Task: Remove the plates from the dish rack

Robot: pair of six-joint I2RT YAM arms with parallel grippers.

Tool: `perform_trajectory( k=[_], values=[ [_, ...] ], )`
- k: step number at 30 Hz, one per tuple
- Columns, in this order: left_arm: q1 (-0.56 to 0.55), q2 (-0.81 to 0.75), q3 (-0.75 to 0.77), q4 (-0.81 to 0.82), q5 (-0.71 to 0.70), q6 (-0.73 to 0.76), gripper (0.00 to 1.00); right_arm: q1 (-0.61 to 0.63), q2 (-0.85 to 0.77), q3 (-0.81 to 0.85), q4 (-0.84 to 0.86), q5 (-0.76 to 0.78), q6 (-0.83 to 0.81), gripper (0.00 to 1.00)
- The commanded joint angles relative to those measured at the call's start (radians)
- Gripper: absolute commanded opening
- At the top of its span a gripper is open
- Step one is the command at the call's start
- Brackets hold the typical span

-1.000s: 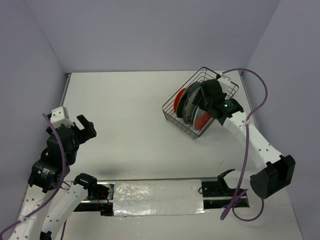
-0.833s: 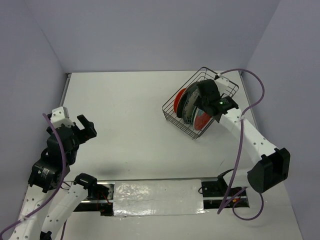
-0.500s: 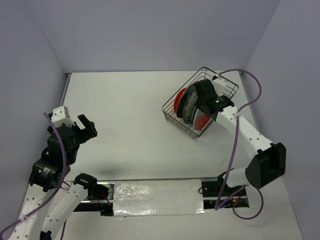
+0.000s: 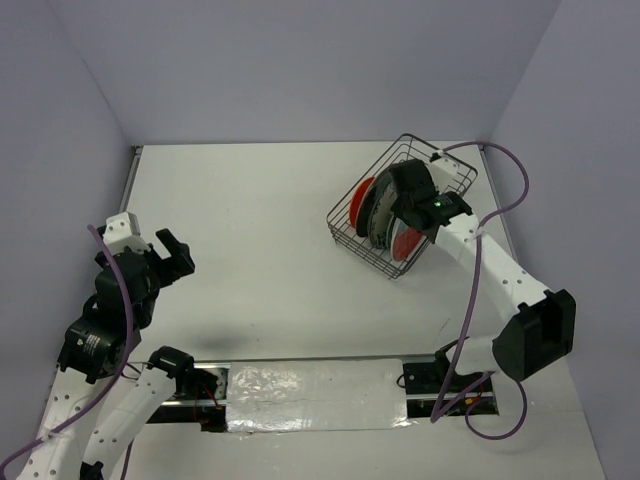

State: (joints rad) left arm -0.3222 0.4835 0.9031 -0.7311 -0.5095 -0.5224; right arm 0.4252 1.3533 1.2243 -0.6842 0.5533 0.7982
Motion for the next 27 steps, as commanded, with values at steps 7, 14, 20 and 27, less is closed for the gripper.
perform_trajectory(
  k=[7,14,20,27],
  values=[
    [-0.002,0.004,-0.001,0.044,0.005,0.019,0.99,0.003,-0.114,0.125,-0.008,0.077,-0.093,0.0],
    [-0.005,0.004,-0.001,0.044,0.005,0.019,1.0,0.003,-0.135,0.228,-0.046,0.085,-0.12,0.0],
    [-0.005,0.01,-0.001,0.045,0.005,0.019,1.0,0.004,-0.114,0.4,-0.086,0.034,-0.186,0.0],
    [-0.005,-0.003,0.003,0.033,-0.024,0.007,1.0,0.076,-0.08,0.55,0.035,-0.266,-0.404,0.0]
  ],
)
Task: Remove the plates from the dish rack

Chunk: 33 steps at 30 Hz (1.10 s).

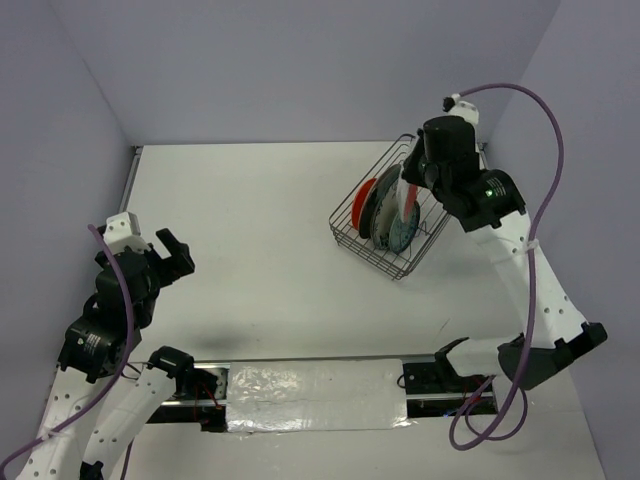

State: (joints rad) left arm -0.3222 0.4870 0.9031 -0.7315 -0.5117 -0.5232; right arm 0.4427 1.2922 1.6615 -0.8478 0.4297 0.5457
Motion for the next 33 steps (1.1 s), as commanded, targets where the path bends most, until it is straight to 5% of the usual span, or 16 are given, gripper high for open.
perform_trajectory(
  k=[1,5,7,11,17,23,33],
  values=[
    [-0.005,-0.01,0.005,0.03,-0.027,0.006,0.99,0.129,0.007,0.2,0.196,-0.169,-0.208,0.0],
    [-0.003,-0.019,0.011,0.015,-0.065,-0.018,0.99,0.39,0.234,0.508,0.009,-0.067,-0.546,0.0],
    [-0.002,-0.024,0.017,-0.003,-0.102,-0.03,0.99,0.497,0.379,0.62,-0.025,0.129,-0.666,0.0],
    [0.0,-0.047,0.026,-0.029,-0.157,-0.066,1.0,0.7,0.568,0.636,0.056,0.421,-0.922,0.0],
    [0.0,-0.103,0.057,-0.126,-0.312,-0.168,0.99,0.749,0.716,0.465,0.289,0.455,-1.15,0.0],
    [0.002,-0.197,0.072,-0.189,-0.399,-0.238,0.99,0.752,0.855,0.443,0.397,0.341,-1.159,0.0],
    [0.002,-0.228,0.065,-0.175,-0.387,-0.225,1.0,0.737,1.076,0.42,0.661,0.356,-1.267,0.0]
  ],
)
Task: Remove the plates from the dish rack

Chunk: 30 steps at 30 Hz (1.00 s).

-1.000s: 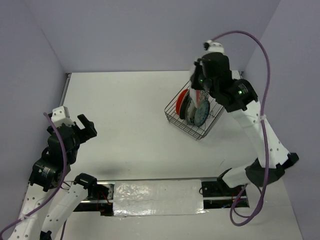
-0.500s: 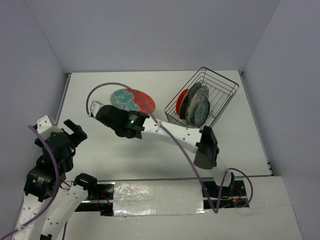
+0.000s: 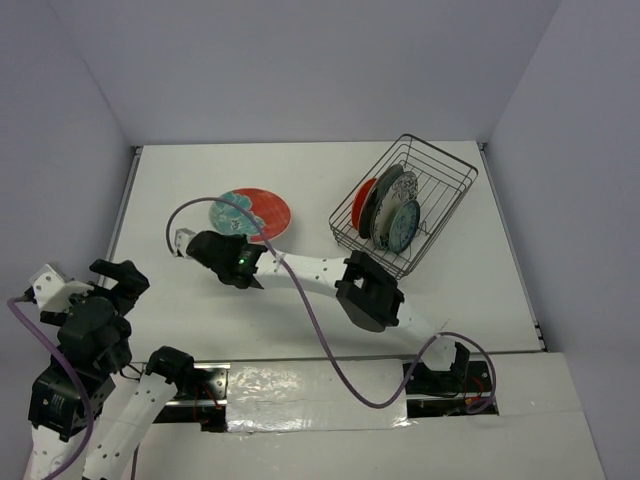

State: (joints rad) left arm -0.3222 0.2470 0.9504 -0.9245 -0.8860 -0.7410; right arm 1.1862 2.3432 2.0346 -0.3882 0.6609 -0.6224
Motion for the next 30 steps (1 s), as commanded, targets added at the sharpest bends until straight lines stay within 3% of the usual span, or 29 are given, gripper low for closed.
perform_trajectory(
  k=[1,9,12,13,18,20,21,30],
  values=[
    [0.002,0.021,0.017,0.018,-0.008,-0.005,1.0,-0.011,0.05,0.052,0.207,0.123,-0.099,0.0],
    [0.003,0.028,0.01,0.047,0.018,0.022,0.99,-0.042,0.087,0.019,0.252,0.111,-0.089,0.07],
    [0.002,0.031,0.008,0.05,0.024,0.026,1.0,-0.057,0.09,0.021,0.235,0.092,-0.065,0.21],
    [0.002,0.031,0.007,0.052,0.025,0.028,1.0,-0.059,0.091,0.032,0.226,0.083,-0.057,0.32],
    [0.002,0.041,0.008,0.056,0.032,0.034,1.0,-0.082,0.099,0.093,0.124,0.04,-0.004,0.51],
    [0.003,0.044,0.007,0.055,0.035,0.035,0.99,-0.079,0.082,0.107,0.053,-0.026,0.036,0.68],
    [0.002,0.043,0.007,0.058,0.035,0.035,0.99,-0.077,0.047,0.098,0.025,-0.061,0.055,1.0],
    [0.003,0.032,0.005,0.058,0.035,0.035,1.0,-0.102,-0.336,-0.171,0.026,-0.311,0.3,1.0]
  ],
)
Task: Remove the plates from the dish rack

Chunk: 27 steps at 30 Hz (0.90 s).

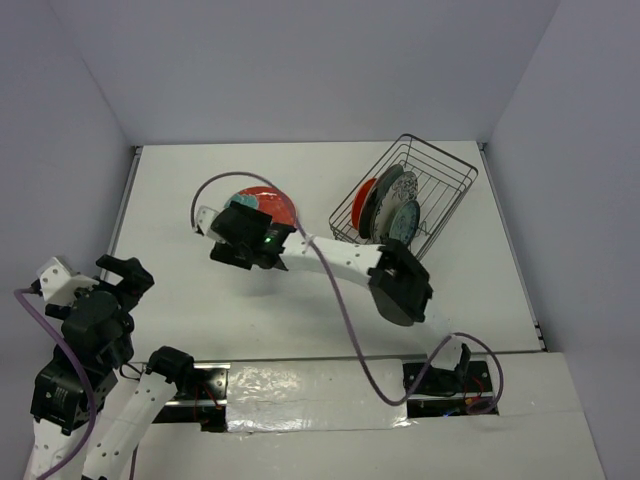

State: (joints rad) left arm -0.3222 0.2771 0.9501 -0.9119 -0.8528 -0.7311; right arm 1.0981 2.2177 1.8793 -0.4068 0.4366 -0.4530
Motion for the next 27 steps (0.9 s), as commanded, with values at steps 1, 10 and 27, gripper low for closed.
perform_trajectory(
  k=[1,10,27],
  values=[
    [0.002,0.002,0.006,0.045,0.001,0.025,0.99,-0.023,-0.29,-0.019,0.031,-0.096,0.214,1.0],
    [0.003,0.048,-0.01,0.084,0.06,0.07,1.0,-0.383,-0.696,-0.106,-0.208,-0.041,0.888,0.92],
    [0.0,0.327,-0.02,0.15,0.213,0.165,0.99,-0.745,-0.895,-0.506,-0.113,-0.059,1.132,0.62]
  ],
)
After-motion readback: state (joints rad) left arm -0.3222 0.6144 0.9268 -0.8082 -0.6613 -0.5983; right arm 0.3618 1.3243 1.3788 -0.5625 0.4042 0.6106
